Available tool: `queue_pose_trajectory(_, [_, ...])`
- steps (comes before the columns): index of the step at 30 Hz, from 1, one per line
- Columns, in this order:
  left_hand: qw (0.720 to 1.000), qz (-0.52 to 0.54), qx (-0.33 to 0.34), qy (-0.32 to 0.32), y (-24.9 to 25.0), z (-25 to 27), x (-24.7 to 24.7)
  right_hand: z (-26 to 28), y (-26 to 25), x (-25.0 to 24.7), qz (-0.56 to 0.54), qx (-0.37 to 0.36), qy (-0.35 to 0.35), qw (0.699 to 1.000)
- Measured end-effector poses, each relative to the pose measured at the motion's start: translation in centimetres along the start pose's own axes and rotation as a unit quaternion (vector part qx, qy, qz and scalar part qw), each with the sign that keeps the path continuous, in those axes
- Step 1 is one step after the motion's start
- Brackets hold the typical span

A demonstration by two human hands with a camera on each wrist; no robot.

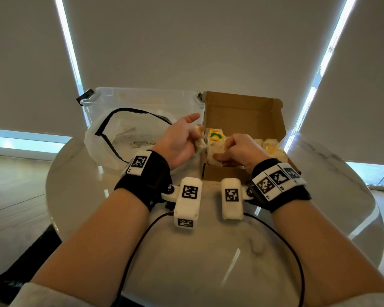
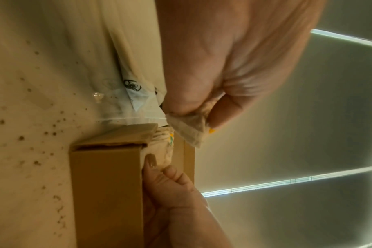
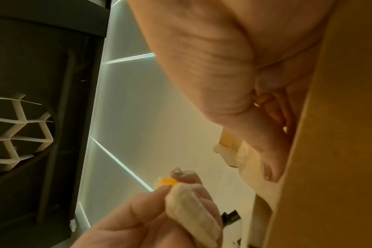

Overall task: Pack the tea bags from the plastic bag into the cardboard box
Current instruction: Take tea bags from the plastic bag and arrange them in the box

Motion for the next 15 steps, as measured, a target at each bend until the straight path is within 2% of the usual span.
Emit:
queue_pose_trajectory(4, [0.993,-0.114,0.019,0.018,-0.3,-0.2,0.1,0.2,-0.2,-0.1,0.006,-0.012,-0.026,1.000])
queue_pose_trajectory(6, [0.990,-0.137,0.023,0.020,-0.4,-0.5,-0.1,0.1,-0.5,-0.6,0.027,-0.032,-0.028,0.999])
queue_pose_trajectory(9, [0.989,-0.144,0.036,0.019,-0.4,-0.5,-0.3,0.1,-1.1,-1.8,0.055,-0.068,0.019,0.996])
queue_pose_trajectory(11, [0.988,-0.149,0.044,0.024,-0.5,-0.5,-0.3,0.1,-1.4,-2.4,0.018,-0.080,0.039,0.996])
queue_pose_trajectory(15, [0.983,-0.171,0.064,0.032,-0.6,-0.5,-0.3,0.5,-2.1,-1.8,-0.093,-0.089,-0.042,0.991])
Point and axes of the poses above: each hand's wrist, its own z-axis away from the middle knuckle, its own x-axis out of the palm, y = z × x, the point moved 5 cm from there along -z, towards the middle knuckle, and after that the axes turned 12 degrees about -x, right-handed, at the moved point
